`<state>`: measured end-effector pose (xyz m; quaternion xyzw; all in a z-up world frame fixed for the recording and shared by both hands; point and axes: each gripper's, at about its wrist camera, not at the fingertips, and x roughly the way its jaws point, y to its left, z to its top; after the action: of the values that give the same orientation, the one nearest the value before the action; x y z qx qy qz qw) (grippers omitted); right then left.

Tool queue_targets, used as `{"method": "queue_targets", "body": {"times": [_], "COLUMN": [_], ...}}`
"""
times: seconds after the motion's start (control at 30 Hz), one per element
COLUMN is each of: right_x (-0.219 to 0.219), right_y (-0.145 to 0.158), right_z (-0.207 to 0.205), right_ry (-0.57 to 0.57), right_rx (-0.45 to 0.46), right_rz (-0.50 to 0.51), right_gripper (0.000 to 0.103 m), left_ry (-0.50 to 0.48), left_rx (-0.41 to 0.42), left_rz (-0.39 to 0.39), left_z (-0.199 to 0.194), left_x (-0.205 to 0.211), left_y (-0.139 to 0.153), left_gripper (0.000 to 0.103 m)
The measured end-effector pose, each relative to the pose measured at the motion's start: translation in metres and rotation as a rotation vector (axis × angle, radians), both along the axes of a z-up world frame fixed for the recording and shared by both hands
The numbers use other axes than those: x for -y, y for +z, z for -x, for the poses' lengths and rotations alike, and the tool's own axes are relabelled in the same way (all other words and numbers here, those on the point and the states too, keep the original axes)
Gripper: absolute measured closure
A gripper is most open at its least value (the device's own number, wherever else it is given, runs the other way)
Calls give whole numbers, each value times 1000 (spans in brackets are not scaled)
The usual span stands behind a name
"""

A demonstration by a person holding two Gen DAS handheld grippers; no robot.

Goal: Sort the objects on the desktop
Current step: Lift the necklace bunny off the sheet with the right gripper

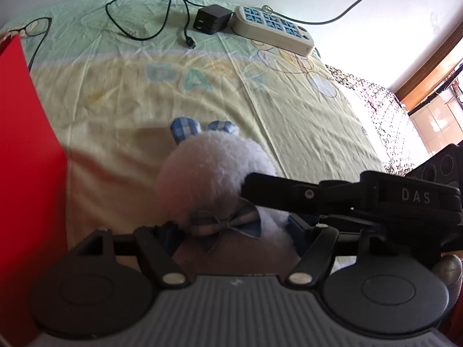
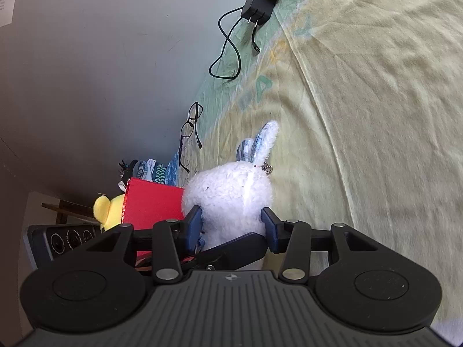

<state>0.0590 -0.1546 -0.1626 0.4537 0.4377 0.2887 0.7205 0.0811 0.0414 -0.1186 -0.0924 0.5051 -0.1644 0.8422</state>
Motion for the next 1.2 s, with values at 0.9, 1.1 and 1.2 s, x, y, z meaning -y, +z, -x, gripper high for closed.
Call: {"method": "queue_targets", "body": {"times": [0.9,1.1,1.2], "right_x": [-44,-86,-111], "right_y": [58,68,71], "right_z": [153,179,186], "right_ry": [60,61,73], "right_rx": [60,65,73], "right_rz": [119,123,128], "right_gripper": [57,57,56], "left_ry": [-283,-328,-334], "left_rx": [74,80,86], "left_rz": [-74,-75,-88], "left_z": [160,187,198], "left_x": [-21,-65,-87], "left_y": [39,50,54], "left_gripper": [31,31,31]}}
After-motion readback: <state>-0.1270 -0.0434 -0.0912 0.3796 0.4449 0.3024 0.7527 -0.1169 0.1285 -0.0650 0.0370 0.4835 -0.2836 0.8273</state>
